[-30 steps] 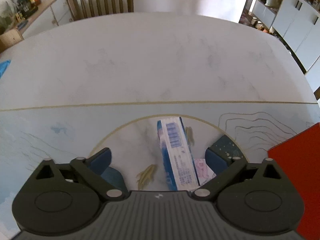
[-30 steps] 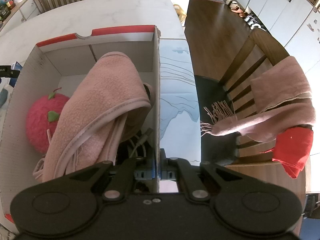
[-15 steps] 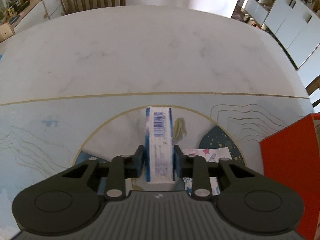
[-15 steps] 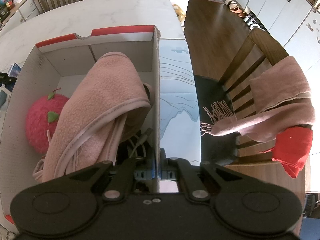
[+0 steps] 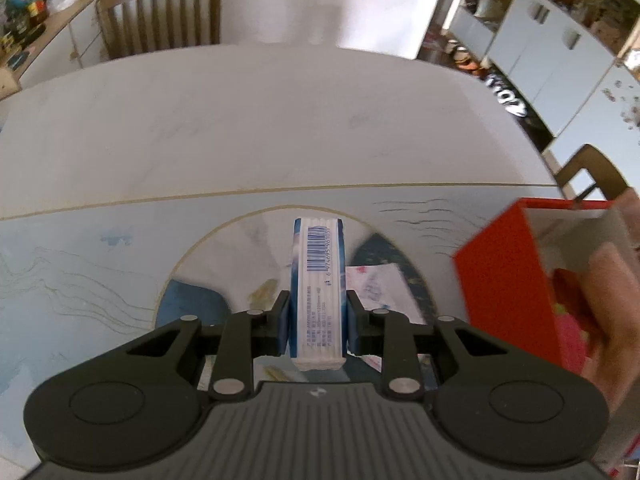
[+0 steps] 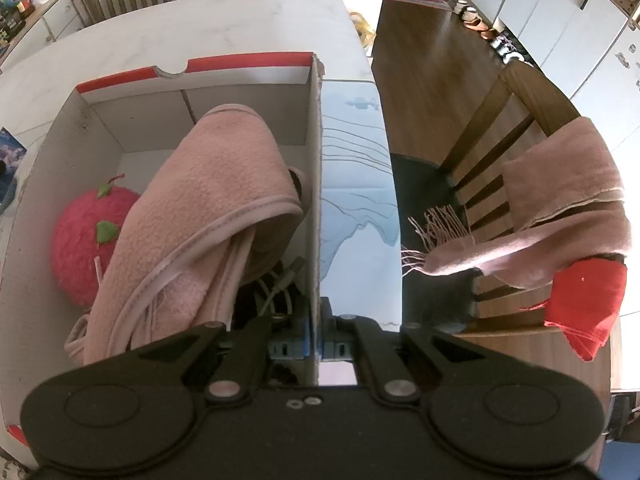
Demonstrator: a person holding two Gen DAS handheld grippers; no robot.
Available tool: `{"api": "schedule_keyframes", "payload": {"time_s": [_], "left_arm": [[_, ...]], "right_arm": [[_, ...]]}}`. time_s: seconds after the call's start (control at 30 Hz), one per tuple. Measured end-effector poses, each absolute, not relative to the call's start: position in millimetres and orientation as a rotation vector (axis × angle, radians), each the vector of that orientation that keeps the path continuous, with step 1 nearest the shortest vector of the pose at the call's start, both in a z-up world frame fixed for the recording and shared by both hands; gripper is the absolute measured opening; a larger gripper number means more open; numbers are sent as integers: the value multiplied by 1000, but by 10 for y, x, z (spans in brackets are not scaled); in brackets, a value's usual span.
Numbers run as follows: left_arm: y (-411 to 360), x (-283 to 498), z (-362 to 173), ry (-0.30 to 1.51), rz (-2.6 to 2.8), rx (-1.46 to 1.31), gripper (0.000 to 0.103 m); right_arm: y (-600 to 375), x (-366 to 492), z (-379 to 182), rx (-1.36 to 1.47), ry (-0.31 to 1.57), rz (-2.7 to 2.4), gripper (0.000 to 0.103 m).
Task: Organize objects
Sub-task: 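Carry the medicine box into the box and open the left gripper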
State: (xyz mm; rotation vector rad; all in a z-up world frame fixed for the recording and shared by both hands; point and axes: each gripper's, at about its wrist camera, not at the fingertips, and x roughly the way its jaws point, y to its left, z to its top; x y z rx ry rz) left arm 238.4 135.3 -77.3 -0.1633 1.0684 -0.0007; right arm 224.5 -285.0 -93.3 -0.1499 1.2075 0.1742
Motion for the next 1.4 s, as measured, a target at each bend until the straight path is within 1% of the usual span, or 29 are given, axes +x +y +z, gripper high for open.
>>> {"api": "schedule_keyframes", "payload": {"time_s": [0.4, 0.6, 0.8, 1.0, 1.4], "left_arm": [[690, 2142, -152, 950, -215, -123, 26], [213, 2170, 34, 925, -333, -56, 26], [-254, 2256, -7, 911, -402, 15, 26], [-654, 2431, -206, 939, -438, 118, 26], [-887, 2718, -631, 1028, -412, 304, 26]], "right_arm": [[-2851, 2233, -926, -156, 1200, 189, 2], [-2843, 2226, -919, -162, 1197, 192, 2], [-2839, 2224, -921, -168, 1196, 196, 2], [-2834, 2218, -916, -176, 1193, 202, 2], [-2841, 2219, -909, -175, 1194, 204, 2]]}}
